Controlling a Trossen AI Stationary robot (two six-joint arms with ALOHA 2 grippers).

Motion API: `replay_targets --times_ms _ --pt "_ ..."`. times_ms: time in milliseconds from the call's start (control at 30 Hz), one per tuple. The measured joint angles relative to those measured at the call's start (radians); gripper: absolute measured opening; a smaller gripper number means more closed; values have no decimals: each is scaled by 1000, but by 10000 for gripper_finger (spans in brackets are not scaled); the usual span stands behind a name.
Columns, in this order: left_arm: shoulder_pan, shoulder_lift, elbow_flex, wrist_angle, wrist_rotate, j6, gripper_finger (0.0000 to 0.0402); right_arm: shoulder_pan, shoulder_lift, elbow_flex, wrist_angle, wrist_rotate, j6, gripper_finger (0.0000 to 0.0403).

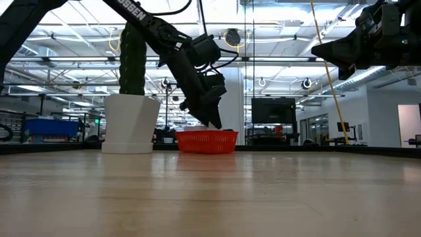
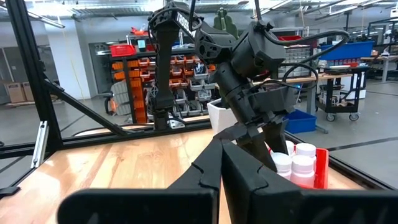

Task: Pick and place pill bottles into a basket
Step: Put the white pill bottle into the red bin, then return to Home Position

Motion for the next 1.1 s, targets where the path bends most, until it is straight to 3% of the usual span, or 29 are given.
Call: replay_targets --times_ms 233,467,900,1100 --pt "-1 0 0 0 -1 -27 231 0 0 0 0 0 0 4" --pt "-2 0 0 -4 -1 -29 247 0 0 0 0 0 0 4" --pt "-13 -98 0 -49 5 -34 209 0 0 0 0 0 0 4" --pt "-83 -137 0 -71 66 -73 159 0 0 0 0 0 0 4"
